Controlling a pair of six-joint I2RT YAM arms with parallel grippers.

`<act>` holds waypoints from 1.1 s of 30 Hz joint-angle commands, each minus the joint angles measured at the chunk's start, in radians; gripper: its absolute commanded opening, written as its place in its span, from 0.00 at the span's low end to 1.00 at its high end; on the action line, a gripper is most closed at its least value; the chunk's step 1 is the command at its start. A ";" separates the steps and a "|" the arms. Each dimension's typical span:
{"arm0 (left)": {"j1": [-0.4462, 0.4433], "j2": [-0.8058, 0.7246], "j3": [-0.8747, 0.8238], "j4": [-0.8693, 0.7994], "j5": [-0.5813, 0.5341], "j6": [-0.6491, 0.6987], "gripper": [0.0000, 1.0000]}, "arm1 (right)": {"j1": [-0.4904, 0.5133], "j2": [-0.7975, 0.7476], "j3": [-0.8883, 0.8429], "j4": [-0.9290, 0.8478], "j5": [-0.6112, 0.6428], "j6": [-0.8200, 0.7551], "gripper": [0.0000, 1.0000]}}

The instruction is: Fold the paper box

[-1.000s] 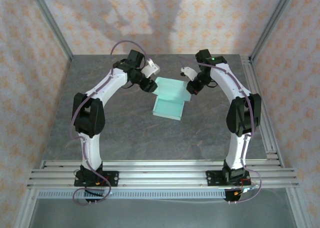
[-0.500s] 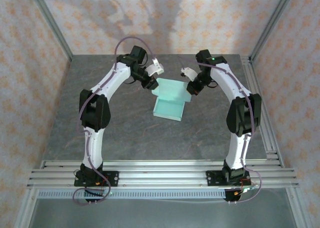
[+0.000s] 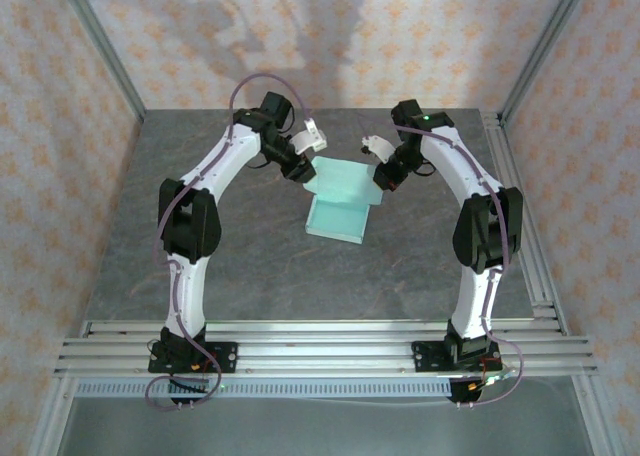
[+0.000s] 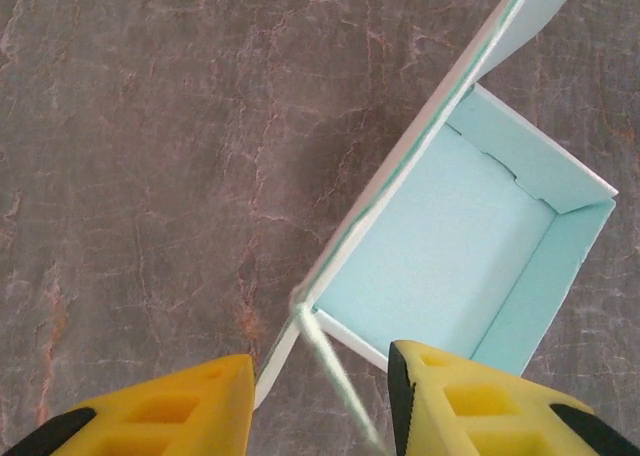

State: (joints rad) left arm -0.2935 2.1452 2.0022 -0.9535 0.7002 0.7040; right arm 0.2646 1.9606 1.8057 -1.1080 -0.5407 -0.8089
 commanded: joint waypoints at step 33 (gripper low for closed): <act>0.014 0.084 0.118 -0.111 0.096 0.066 0.00 | -0.002 -0.045 0.020 -0.034 -0.015 0.003 0.00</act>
State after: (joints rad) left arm -0.2779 2.2467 2.0960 -1.0286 0.7715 0.7731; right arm 0.2646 1.9602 1.8065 -1.1210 -0.5468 -0.8082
